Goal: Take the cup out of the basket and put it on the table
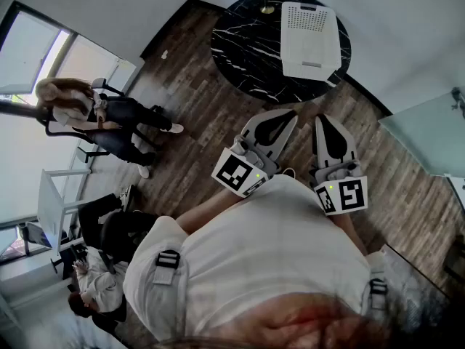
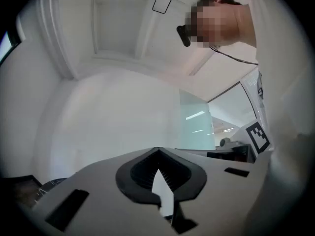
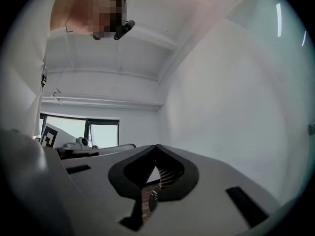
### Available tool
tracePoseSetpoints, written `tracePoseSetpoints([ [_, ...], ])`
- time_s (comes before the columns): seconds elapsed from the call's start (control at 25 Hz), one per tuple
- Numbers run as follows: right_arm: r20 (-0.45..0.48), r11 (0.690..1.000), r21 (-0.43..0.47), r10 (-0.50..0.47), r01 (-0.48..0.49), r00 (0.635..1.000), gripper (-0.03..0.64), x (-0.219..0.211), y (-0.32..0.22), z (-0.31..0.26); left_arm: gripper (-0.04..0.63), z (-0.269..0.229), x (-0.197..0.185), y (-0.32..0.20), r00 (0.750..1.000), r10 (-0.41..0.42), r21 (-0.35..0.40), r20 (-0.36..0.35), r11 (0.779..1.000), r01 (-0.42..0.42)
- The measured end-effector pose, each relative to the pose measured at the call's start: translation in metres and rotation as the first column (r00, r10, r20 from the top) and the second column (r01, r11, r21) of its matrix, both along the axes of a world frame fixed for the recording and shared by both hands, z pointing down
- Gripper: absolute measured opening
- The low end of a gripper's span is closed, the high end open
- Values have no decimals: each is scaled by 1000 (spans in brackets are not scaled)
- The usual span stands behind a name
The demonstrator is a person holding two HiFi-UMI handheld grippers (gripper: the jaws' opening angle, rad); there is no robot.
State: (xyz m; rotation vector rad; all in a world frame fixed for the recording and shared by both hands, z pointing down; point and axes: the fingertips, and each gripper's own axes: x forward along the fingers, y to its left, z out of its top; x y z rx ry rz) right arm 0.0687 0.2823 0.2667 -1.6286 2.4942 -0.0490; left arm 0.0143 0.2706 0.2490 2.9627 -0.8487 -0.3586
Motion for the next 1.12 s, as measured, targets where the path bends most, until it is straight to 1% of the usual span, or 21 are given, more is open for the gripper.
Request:
tracePoseSetpoints([
  [0.12, -11, 1000, -8, 1, -1, 1000, 6, -1, -3, 3, 6, -3, -1, 0, 1000, 0, 9, -2, 1000, 0],
  [0.4, -33, 1000, -17, 4, -4, 999, 6, -1, -5, 6, 6, 2, -6, -2, 1000, -10, -11, -5, 1000, 10],
  [0.52, -25, 1000, -15, 9, -9, 1000, 6, 0, -5, 5, 6, 1, -6, -1, 1000, -5, -13, -6, 1000, 5],
  [0.6, -2, 1000, -13, 9, -9, 1000, 6, 2, -5, 3, 6, 2, -4, 1, 1000, -2, -18, -6, 1000, 2],
  [0.8, 5, 999, -12, 39, -39, 999, 6, 17, -5, 5, 6, 7, 10, 2, 1000, 9, -35, -2, 999, -9],
  [1.12, 16, 998, -39, 44, -44, 999, 6, 52, 11, 20, 6, 21, 43, 12, 1000, 6, -53, 18, 999, -5],
])
